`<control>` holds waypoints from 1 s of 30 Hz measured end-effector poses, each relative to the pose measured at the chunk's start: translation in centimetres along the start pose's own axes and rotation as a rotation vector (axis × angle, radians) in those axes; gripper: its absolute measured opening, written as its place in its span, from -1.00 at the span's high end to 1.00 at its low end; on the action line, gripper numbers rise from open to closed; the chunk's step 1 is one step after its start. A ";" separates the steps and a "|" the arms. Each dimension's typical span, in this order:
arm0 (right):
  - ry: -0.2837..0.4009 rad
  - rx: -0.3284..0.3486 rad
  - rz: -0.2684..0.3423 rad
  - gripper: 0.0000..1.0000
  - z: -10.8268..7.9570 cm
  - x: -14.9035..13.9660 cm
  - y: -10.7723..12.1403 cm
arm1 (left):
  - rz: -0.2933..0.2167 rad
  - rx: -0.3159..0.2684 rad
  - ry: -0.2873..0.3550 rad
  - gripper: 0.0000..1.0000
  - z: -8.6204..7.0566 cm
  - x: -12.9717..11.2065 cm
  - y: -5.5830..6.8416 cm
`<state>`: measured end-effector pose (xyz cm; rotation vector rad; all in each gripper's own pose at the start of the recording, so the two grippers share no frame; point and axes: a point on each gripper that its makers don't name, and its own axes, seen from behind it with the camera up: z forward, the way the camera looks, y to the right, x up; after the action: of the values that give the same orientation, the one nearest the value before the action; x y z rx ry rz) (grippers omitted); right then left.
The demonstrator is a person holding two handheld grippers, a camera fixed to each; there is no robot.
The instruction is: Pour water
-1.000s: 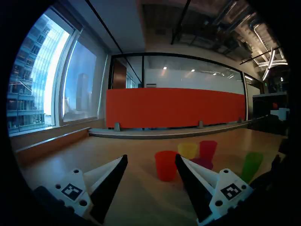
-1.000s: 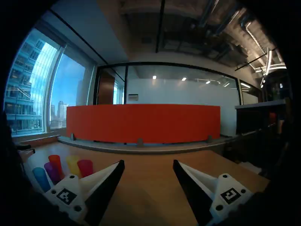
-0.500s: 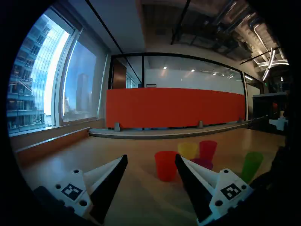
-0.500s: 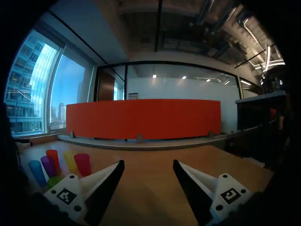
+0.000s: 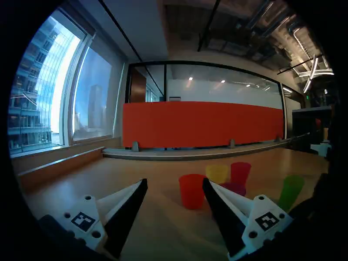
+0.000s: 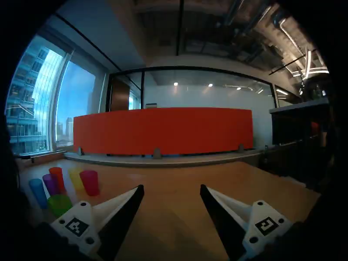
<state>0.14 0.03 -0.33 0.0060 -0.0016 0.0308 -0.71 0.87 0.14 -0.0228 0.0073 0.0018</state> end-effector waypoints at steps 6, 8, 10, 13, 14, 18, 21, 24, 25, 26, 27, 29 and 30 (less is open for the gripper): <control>-0.002 0.000 0.001 -1.00 0.2 -0.3 0.0 | 0.000 0.000 0.000 -0.87 0.0 0.0 0.0; -0.002 -0.001 -0.001 -1.00 0.2 -0.2 0.0 | 0.000 0.000 0.000 -0.87 0.0 0.0 0.0; -0.001 -0.002 -0.005 -1.00 0.1 -0.2 0.0 | 0.000 0.000 0.000 -0.87 0.0 0.0 0.0; 0.001 -0.003 -0.011 -1.00 0.0 -0.2 0.0 | 0.000 0.000 0.000 -0.87 0.0 0.0 0.0; 0.002 -0.003 -0.013 -1.00 0.0 -0.2 0.0 | 0.000 0.000 0.000 -0.87 0.0 0.0 0.0; 0.003 0.000 -0.025 -1.00 -0.1 -0.3 -0.3 | 0.000 0.000 0.000 -0.87 -0.1 0.0 0.0; 0.001 0.000 -0.028 -1.00 -0.1 -0.2 -0.3 | 0.000 0.000 0.000 -0.87 0.0 0.0 0.0; 0.001 -0.001 -0.028 -1.00 -0.1 -0.2 -0.3 | 0.000 0.000 0.000 -0.87 0.0 0.0 0.0; 0.001 -0.002 -0.028 -1.00 -0.1 -0.2 -0.3 | 0.000 0.000 0.000 -0.87 -0.1 0.0 0.0; 0.001 -0.002 -0.028 -1.00 -0.1 -0.2 -0.3 | 0.000 0.000 0.000 -0.87 -0.1 0.0 0.0; 0.001 -0.002 -0.028 -1.00 -0.1 -0.2 -0.3 | 0.000 0.000 0.000 -0.87 -0.1 0.0 0.1; 0.002 -0.002 -0.028 -1.00 -0.1 -0.1 -0.3 | 0.000 0.000 0.000 -0.87 -0.1 0.0 0.0; 0.002 -0.002 -0.028 -0.99 -0.1 -0.1 -0.3 | 0.000 0.000 0.000 -0.87 -0.1 -0.1 0.0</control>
<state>0.01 -0.26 -0.47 0.0038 0.0004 0.0029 -0.76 0.90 0.03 -0.0226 0.0071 0.0017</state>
